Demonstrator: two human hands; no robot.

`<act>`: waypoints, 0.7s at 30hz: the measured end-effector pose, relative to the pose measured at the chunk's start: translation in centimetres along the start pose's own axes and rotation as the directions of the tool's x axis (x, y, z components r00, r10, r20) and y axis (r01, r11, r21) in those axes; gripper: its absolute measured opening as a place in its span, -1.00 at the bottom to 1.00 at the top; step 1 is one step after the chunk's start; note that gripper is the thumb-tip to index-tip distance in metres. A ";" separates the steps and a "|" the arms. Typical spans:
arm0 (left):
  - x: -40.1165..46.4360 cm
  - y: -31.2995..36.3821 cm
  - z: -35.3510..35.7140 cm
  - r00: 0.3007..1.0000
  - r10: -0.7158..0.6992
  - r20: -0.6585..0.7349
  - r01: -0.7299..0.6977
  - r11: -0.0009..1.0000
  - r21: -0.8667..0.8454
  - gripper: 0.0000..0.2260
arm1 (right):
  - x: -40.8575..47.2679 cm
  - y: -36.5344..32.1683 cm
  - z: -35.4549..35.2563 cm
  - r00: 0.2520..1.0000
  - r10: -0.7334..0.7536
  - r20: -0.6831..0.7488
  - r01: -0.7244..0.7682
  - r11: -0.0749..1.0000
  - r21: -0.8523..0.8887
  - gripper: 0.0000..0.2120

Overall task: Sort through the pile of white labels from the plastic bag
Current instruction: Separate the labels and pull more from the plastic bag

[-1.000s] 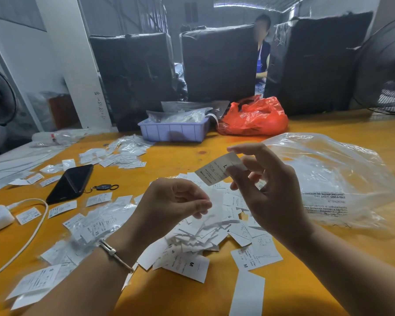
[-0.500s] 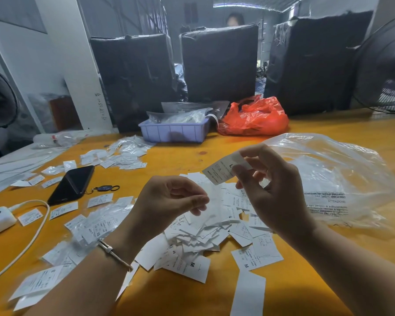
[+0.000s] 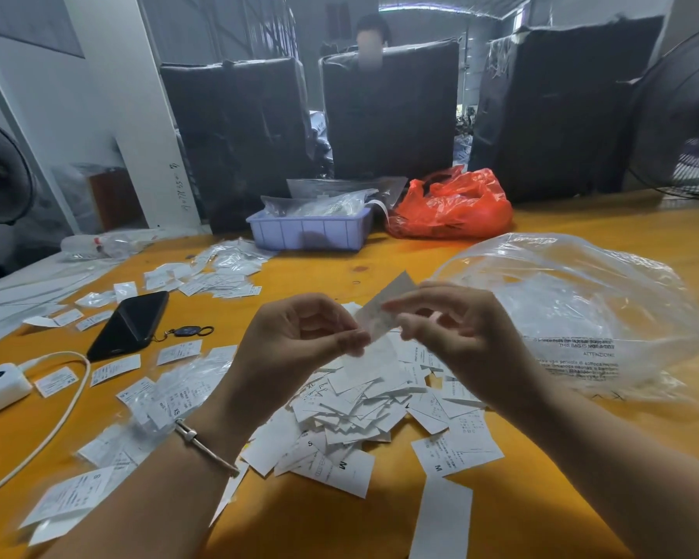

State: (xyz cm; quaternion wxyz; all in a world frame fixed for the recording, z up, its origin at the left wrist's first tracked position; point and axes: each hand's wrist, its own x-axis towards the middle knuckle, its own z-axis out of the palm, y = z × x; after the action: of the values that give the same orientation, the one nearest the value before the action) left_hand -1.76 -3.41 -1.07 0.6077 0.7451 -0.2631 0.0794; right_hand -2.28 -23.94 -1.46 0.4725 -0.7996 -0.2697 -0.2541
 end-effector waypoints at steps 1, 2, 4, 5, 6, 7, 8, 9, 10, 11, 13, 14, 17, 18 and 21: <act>0.0 0.1 0.0 1.000 0.004 0.013 -0.004 1.000 -0.003 -0.73 | 0.0 -0.2 0.1 0.997 0.005 0.073 -0.007 1.000 0.022 -0.91; -0.1 0.1 0.1 1.000 0.007 0.029 -0.006 1.000 -0.002 -0.75 | 0.0 -0.3 0.2 0.994 -0.001 0.106 -0.001 1.000 0.023 -0.88; -0.1 0.1 0.2 0.999 0.007 0.050 -0.008 1.000 0.008 -0.78 | 0.1 -0.2 0.4 0.996 0.005 0.094 -0.011 0.998 0.061 -0.89; 0.0 0.1 0.2 0.999 0.004 0.051 -0.005 1.000 0.016 -0.78 | 0.1 -0.1 0.4 0.997 0.020 0.078 -0.028 0.995 0.098 -0.92; 0.0 0.1 0.2 0.999 -0.001 0.043 0.000 1.000 0.019 -0.77 | 0.1 0.0 0.5 0.997 0.040 0.066 -0.048 0.989 0.139 -0.94; 0.0 0.1 0.2 1.000 -0.005 0.031 0.005 1.000 0.014 -0.76 | 0.1 0.1 0.5 0.996 0.067 0.063 -0.078 0.980 0.183 -0.94; 0.0 0.1 0.2 1.000 -0.009 0.018 0.009 1.000 0.009 -0.76 | 0.1 0.1 0.6 0.993 0.093 0.067 -0.106 0.969 0.225 -0.94; 0.0 0.1 0.3 1.000 -0.008 0.006 0.008 1.000 0.007 -0.76 | 0.1 0.1 0.7 0.991 0.113 0.074 -0.129 0.956 0.262 -0.92; -0.1 0.1 0.4 1.000 -0.001 -0.003 0.001 1.000 0.013 -0.76 | 0.0 0.1 0.8 0.989 0.125 0.082 -0.144 0.947 0.286 -0.90; -0.1 0.1 0.5 1.000 0.013 -0.010 -0.013 1.000 0.025 -0.76 | 0.0 0.0 0.8 0.987 0.132 0.090 -0.152 0.943 0.296 -0.88; -0.2 0.2 0.7 0.999 0.043 -0.023 -0.042 0.997 0.062 -0.77 | -0.2 -0.1 0.9 0.986 0.127 0.108 -0.153 0.945 0.288 -0.86; -0.2 0.2 0.8 0.998 0.055 -0.032 -0.052 0.996 0.079 -0.78 | -0.2 0.0 0.9 0.987 0.118 0.110 -0.145 0.950 0.276 -0.85; -0.4 0.2 0.8 0.993 0.095 -0.074 -0.087 0.990 0.109 -0.77 | -0.1 -0.2 0.4 0.995 0.096 -0.009 -0.092 0.973 0.213 -0.86; -0.4 0.2 0.7 0.990 0.105 -0.092 -0.094 0.989 0.112 -0.78 | -0.1 -0.2 0.2 0.991 0.092 -0.099 -0.072 0.979 0.189 -0.88; -0.4 0.2 0.6 0.979 0.160 -0.125 -0.139 0.977 0.163 -0.77 | 0.2 -0.9 -0.7 0.930 0.006 -0.366 0.031 0.995 0.093 -0.81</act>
State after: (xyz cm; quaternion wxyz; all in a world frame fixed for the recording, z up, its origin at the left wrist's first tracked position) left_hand -2.31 -3.91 -1.22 0.5578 0.7602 -0.2692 0.1963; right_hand -2.85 -24.11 -0.46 0.5512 -0.7126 -0.1941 -0.3882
